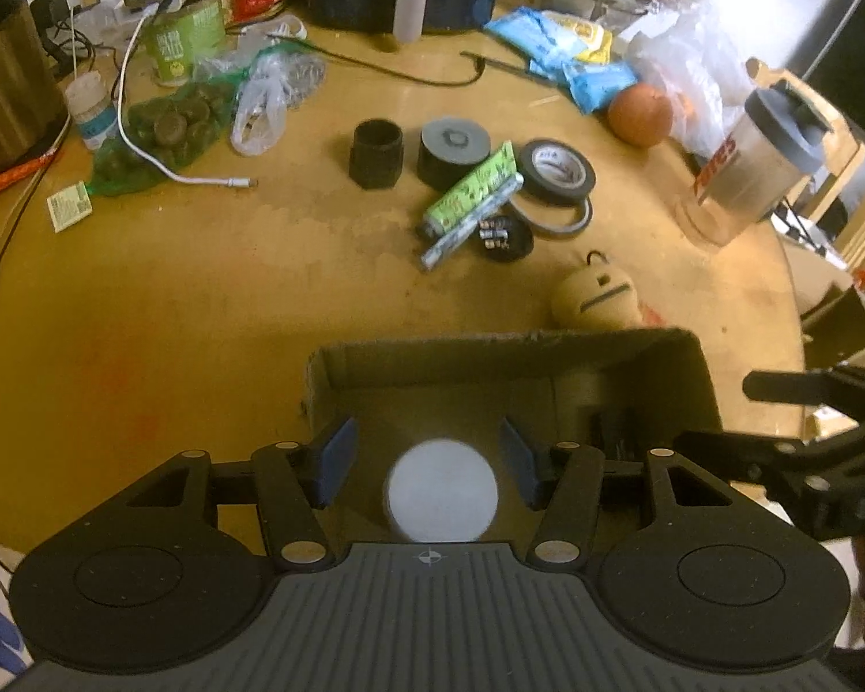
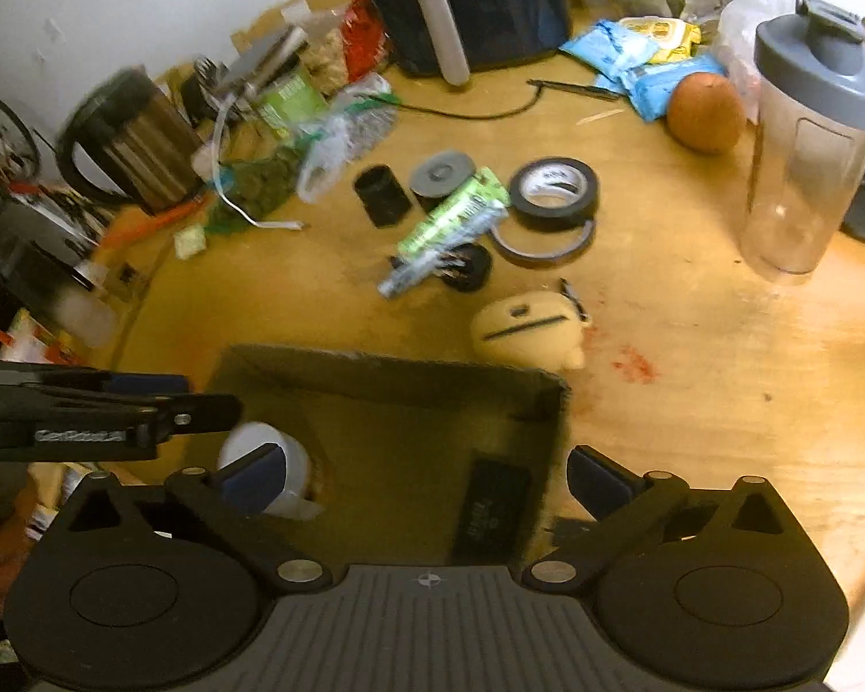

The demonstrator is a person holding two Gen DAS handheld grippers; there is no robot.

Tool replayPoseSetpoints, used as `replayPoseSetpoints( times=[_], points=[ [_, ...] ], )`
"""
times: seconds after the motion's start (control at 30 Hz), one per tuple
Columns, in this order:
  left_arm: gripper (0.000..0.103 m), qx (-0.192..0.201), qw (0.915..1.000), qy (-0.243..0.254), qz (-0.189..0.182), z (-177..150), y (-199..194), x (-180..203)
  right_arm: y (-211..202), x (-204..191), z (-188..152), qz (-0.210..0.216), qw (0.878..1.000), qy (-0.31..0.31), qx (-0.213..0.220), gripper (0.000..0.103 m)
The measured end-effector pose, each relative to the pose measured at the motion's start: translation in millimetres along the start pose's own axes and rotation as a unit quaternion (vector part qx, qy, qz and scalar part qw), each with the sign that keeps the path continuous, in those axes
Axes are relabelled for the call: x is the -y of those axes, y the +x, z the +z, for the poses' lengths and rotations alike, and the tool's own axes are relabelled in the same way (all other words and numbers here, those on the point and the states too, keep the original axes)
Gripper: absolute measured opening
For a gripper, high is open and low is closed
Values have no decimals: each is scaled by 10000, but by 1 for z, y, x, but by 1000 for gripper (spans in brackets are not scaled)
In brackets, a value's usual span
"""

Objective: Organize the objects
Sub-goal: 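Release the power bank into the box with the right gripper while the left gripper lowers the white jar in, then grasp the yellow piggy bank with the right gripper while the left gripper moves toward the black hexagonal cup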

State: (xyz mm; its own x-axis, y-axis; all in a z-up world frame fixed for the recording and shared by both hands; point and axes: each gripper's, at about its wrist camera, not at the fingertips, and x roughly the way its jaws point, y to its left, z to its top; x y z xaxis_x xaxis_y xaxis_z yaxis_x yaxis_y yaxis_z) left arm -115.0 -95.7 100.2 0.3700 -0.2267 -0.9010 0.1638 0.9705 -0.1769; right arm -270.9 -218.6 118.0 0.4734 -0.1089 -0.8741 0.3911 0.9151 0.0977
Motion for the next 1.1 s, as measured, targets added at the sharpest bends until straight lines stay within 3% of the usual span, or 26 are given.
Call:
replayPoseSetpoints(
  times=[0.3, 0.4, 0.77, 1.1],
  points=[
    [56, -105, 9999, -105, -1, -17, -3, 2, 9, 5, -7, -481, 9988, 62, -102, 103],
    [77, -17, 10000, -73, -17, -17, -4, 0, 9, 7, -5, -474, 9988, 131, -39, 103],
    [78, 225, 9994, -216, -145, 3, -4, -18, 16, 20, 19, -504, 9974, 512, 77, 103],
    [78, 293, 9988, -244, -292, 16, -3, -33, 35, 23, 46, -566, 9977, 367, 20, 103]
  ],
)
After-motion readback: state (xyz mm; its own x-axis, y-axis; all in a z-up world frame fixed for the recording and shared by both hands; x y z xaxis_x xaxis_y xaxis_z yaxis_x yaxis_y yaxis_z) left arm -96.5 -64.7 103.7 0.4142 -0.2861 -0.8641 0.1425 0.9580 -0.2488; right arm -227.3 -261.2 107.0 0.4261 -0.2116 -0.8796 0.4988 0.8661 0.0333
